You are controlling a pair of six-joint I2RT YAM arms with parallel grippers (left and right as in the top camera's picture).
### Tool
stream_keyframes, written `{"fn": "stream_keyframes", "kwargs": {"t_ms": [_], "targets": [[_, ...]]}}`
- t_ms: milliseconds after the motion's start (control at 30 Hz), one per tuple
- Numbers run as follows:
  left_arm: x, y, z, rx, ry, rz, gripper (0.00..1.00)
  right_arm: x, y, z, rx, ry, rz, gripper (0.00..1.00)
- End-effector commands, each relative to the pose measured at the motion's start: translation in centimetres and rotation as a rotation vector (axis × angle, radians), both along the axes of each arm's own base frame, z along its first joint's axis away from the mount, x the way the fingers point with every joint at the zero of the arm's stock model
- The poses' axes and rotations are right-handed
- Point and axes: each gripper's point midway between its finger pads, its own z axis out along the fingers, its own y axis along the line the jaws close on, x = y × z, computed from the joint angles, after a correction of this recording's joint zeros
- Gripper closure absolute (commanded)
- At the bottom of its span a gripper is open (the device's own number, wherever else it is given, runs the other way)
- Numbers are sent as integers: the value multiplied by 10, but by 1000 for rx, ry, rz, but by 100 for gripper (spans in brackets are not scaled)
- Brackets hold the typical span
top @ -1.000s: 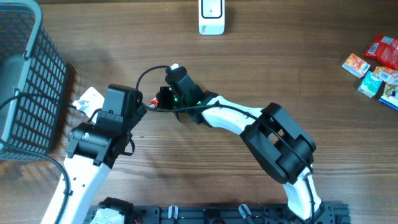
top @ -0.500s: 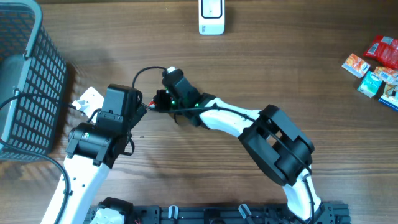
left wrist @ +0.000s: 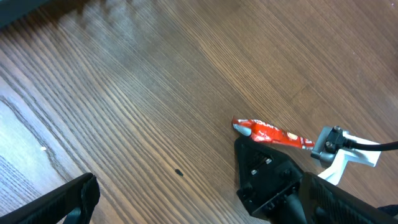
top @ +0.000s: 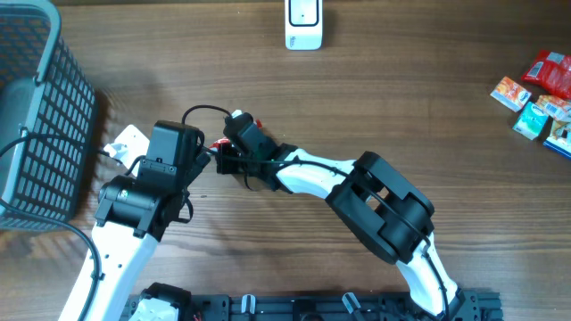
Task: Scan the item barcode
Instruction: 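Lift the stick with the right gripper toward the left gripper, then pass the stick to the left gripper and withdraw the right gripper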
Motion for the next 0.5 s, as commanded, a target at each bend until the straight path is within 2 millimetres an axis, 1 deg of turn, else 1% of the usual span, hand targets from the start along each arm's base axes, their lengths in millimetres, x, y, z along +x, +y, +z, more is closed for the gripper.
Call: {"fn": "stream_keyframes", "kwargs": {"t_ms": [0, 67, 133, 167, 300, 367, 400, 467], "targets": [[2, 2, 3, 9, -5, 1, 0, 16, -24, -14, -73, 21, -61, 96], [2, 3, 4, 15, -7, 4, 0, 26, -41, -12, -92, 44, -98, 96], [2, 4, 4, 22, -9, 7, 0, 37, -60, 0, -112, 38, -116, 96], [2, 4, 4, 23, -9, 8, 0, 41, -66, 6, -119, 31, -118, 96], [3, 5, 5, 24, -11, 9, 0, 56, -99, 46, -131, 12, -156, 96], [7, 3, 4, 20, -21, 8, 0, 60, -114, 66, -125, 8, -185, 96], [16, -5, 2, 11, -23, -43, 0, 64, -124, 80, -118, 1, -205, 96], [32, -26, -5, -30, -21, -174, 0, 68, -138, 96, -111, -6, -233, 96]]}}
